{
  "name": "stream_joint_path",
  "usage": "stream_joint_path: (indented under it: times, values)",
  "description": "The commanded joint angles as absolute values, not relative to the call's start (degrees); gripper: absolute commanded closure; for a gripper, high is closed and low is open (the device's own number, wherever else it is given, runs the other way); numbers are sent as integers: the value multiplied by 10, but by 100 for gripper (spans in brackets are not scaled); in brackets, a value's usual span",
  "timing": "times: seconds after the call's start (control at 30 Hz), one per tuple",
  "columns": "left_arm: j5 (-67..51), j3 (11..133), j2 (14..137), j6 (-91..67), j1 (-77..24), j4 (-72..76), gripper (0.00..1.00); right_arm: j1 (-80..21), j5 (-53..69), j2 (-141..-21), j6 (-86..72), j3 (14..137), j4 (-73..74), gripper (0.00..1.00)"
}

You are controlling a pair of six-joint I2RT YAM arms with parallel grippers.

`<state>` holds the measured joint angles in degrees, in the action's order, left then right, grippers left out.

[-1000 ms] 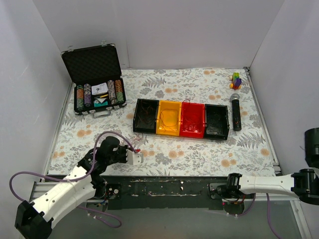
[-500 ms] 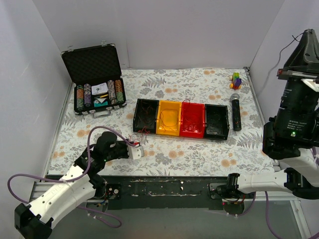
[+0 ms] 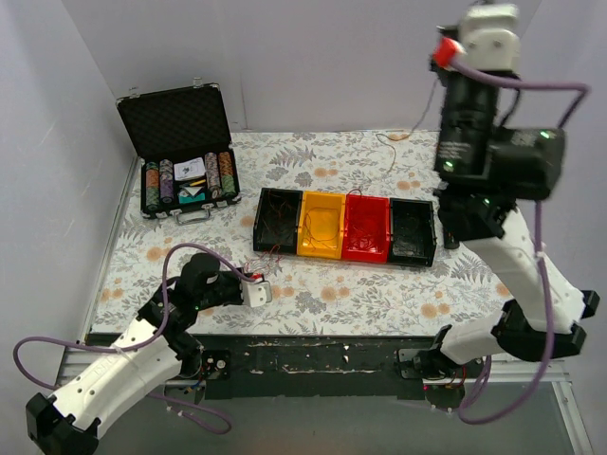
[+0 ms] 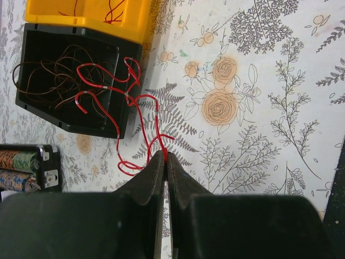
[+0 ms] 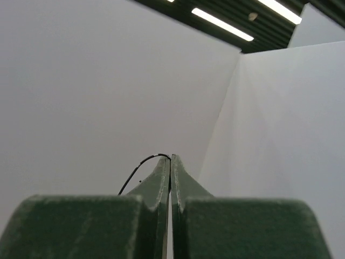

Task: Untangle the cables

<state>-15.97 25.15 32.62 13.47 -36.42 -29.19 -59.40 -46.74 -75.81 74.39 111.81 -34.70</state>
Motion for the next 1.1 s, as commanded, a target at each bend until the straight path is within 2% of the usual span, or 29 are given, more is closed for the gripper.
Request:
stream_joint_path:
  times: [0.0, 0.07, 0.1, 0.3, 0.67, 0.7, 0.73, 1.07]
  values:
    - [-171, 271, 317, 132, -361, -307, 100, -534, -480, -821, 564, 1205, -135, 99]
    - [-168, 270, 313, 136, -361, -315, 100, -481, -468, -847, 469, 1278, -24, 99]
    - [-167, 267, 309, 141, -361, -319, 100, -469, -468, -853, 453, 1292, -14, 99]
    - [-171, 249, 287, 157, -361, -331, 100, -445, -460, -800, 444, 1207, -83, 99]
    - [-161, 245, 289, 170, -361, -345, 100, -389, -458, -781, 452, 1149, -107, 99]
    - [-159, 244, 288, 172, -361, -346, 100, -382, -458, -780, 448, 1142, -110, 1]
    - [-158, 243, 287, 174, -361, -348, 100, -374, -460, -777, 446, 1133, -116, 98]
    - [-156, 241, 283, 175, -361, -355, 100, -302, -446, -774, 412, 1112, -128, 99]
